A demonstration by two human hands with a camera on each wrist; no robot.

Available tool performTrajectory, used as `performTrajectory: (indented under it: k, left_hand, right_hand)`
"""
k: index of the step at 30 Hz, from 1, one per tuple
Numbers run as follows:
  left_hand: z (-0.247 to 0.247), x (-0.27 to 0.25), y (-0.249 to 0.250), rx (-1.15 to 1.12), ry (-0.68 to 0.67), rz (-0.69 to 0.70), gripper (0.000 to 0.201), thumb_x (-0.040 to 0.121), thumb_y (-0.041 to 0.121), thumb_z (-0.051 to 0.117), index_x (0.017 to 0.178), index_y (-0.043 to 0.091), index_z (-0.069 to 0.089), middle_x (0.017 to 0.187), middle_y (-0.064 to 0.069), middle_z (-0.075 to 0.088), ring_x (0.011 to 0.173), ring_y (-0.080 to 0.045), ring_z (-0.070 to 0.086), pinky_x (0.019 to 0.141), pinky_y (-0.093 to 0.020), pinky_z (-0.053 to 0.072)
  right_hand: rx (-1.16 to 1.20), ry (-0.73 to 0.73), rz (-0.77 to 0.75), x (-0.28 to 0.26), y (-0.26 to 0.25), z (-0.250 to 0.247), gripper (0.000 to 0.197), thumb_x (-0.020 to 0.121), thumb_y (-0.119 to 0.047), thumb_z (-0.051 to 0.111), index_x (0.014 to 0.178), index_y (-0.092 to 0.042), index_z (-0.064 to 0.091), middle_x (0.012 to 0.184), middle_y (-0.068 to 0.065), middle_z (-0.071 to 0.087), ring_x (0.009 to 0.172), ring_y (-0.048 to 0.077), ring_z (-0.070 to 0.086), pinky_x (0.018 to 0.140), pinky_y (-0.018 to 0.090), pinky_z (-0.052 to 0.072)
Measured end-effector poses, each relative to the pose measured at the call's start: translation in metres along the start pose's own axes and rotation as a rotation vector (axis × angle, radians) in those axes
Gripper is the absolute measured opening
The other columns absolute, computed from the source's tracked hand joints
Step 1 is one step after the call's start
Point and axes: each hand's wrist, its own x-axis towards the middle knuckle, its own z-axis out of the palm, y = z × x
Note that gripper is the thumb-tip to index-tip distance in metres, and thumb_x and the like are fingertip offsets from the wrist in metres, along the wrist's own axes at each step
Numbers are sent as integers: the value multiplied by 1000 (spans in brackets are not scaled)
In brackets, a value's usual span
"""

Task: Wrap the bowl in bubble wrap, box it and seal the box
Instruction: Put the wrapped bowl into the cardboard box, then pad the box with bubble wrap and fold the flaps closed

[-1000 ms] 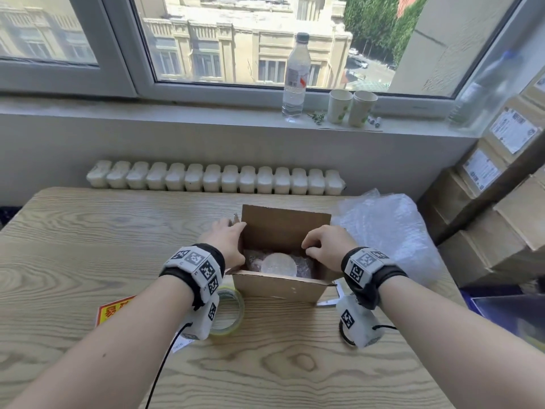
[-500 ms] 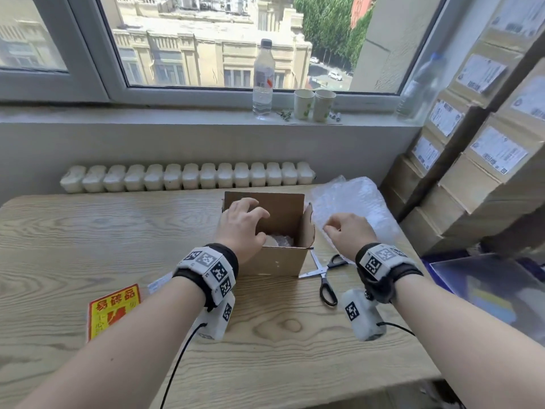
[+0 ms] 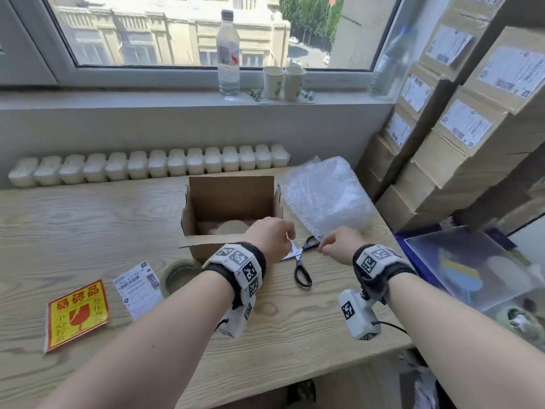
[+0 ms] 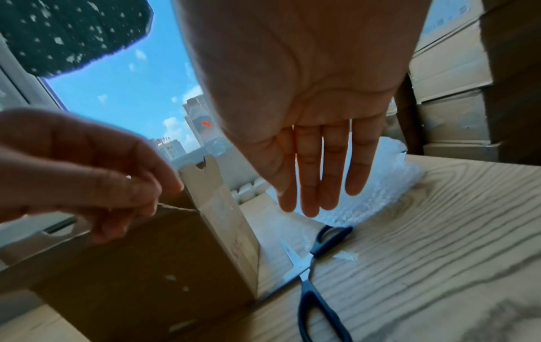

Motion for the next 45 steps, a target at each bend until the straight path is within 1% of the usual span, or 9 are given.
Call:
performTrajectory:
  k: [6, 12, 21, 25, 29, 34, 39, 41, 45]
  left_hand:
    - [38, 44, 36, 39, -114, 0, 22, 93, 23, 47, 98, 11, 64, 95, -10, 68, 90, -29, 61, 78, -34, 48]
    - [100, 71, 3, -12, -445, -419, 20, 89, 19, 54, 107, 12, 59, 103, -9, 62, 90, -24, 56, 78, -30, 46]
    - [128, 98, -11, -150, -459, -702, 5, 82, 14, 62, 83, 12, 58, 84, -4, 58, 88, -25, 60, 70, -30, 47]
    - [136, 107, -6, -351, -371, -789, 15, 84, 9, 61, 96, 3, 68, 97, -10, 69, 91, -27, 67, 81, -34, 56]
    - [138, 114, -1, -614, -302, -847, 15, 84, -1, 60, 97, 0, 68, 92, -16, 67, 82, -31, 67, 83, -45, 57]
    - [122, 116, 4, -793, -342, -878, 38, 91, -10, 48, 124, 7, 52, 71, -6, 55, 59, -15, 52, 52, -22, 52]
    - [111, 116, 15, -816, -379, -851, 42, 92, -8, 41, 132, 4, 47, 74, -5, 53, 61, -15, 49, 53, -21, 50]
    - [106, 119, 19, -783, -350, -842, 41, 92, -4, 45, 132, 5, 47, 83, -7, 58, 71, -18, 56, 67, -28, 53]
    - [78, 131, 27, -635, -97, -684, 14, 89, 4, 54, 99, 8, 62, 85, -10, 68, 85, -27, 69, 83, -41, 57]
  right_hand:
    - [-144, -184, -99, 42, 10, 19, 29, 93, -7, 44, 108, -11, 69, 119, 9, 65, 110, 26, 59, 89, 30, 45]
    - [-176, -263, -230, 87, 23, 29, 46, 90, -5, 44, 127, -23, 63, 135, -1, 58, 123, 22, 53, 102, 30, 43]
    - [-186, -211, -112, 117, 37, 37, 20, 87, -26, 63, 95, -9, 71, 96, 12, 70, 90, 29, 65, 69, 27, 49]
    - [-96, -305, -45, 121, 49, 39, 18, 82, -24, 62, 82, -7, 68, 80, 11, 66, 83, 28, 66, 71, 29, 54]
    - [87, -386, 11, 121, 64, 43, 22, 83, -18, 62, 85, -1, 74, 84, 14, 74, 82, 28, 72, 79, 39, 59]
    - [274, -559, 36, 118, 67, 33, 24, 83, 2, 60, 105, 10, 67, 103, 23, 70, 80, 24, 70, 79, 33, 58]
    - [241, -682, -27, 113, 65, 15, 23, 89, 0, 60, 111, 4, 66, 106, 20, 70, 83, 19, 67, 79, 27, 56]
    - [308, -614, 12, 119, 64, 4, 15, 87, -5, 62, 99, 1, 69, 90, 13, 74, 78, 20, 71, 75, 30, 56]
    - [309, 51, -6, 141, 56, -33, 15, 79, -26, 65, 72, -13, 71, 72, 2, 70, 70, 18, 64, 58, 25, 46]
